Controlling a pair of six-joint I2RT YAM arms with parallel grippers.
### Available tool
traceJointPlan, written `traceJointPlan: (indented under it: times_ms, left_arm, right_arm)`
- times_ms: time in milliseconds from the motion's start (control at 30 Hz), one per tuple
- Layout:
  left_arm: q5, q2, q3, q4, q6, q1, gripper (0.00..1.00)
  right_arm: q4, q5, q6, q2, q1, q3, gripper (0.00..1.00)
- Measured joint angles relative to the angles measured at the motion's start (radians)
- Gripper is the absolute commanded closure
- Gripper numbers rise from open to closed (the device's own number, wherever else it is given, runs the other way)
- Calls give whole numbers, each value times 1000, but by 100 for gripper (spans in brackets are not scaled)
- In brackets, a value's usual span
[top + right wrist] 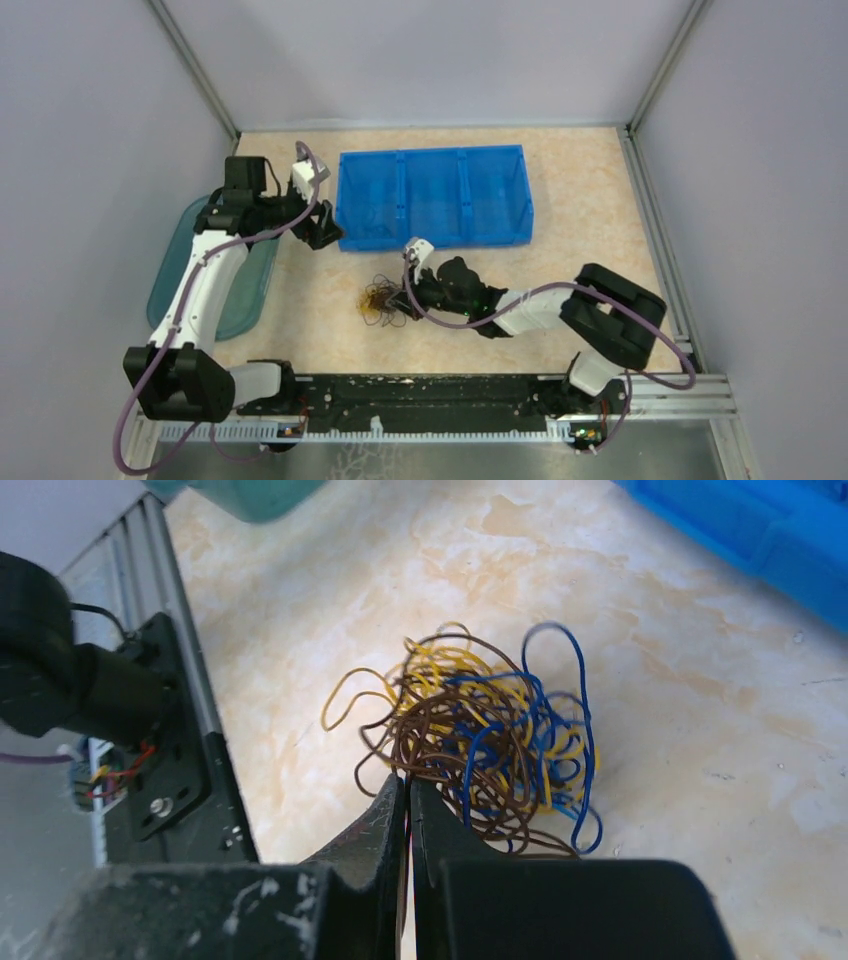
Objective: Untangle the cables
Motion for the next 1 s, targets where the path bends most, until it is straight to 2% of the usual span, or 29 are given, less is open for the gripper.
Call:
traceJointPlan:
  times_ms: [267, 300, 333, 400, 467, 567, 800, 1000]
  left_arm:
    - [42, -44, -85, -74, 92, -57, 17]
    - [44, -48, -89, -86, 100, -65, 17]
    - [47, -50, -89, -96, 105, -70, 17]
    - [49, -52, -89, -106, 117, -77, 17]
    - [52, -53, -89, -116, 124, -82, 18]
    - [52, -53, -89, -122, 128, -90, 18]
    - [53, -63, -89, -150, 151, -129, 20]
    - [64, -69, -102, -172, 169, -163, 22]
  right_arm:
    - [-53, 11, 5, -201, 0, -80, 97]
    - [-74, 14, 5, -218, 0, -82, 94]
    - [-93, 18, 3, -235, 0, -83, 86]
    - [-142, 32, 2, -281, 0, -88, 59]
    - [-182, 48, 6, -327, 0, -93, 50]
    - [-235, 79, 3, -384, -2, -93, 48]
    - [-330, 122, -5, -491, -3, -94, 50]
    - [-333, 114, -5, -459, -5, -105, 54]
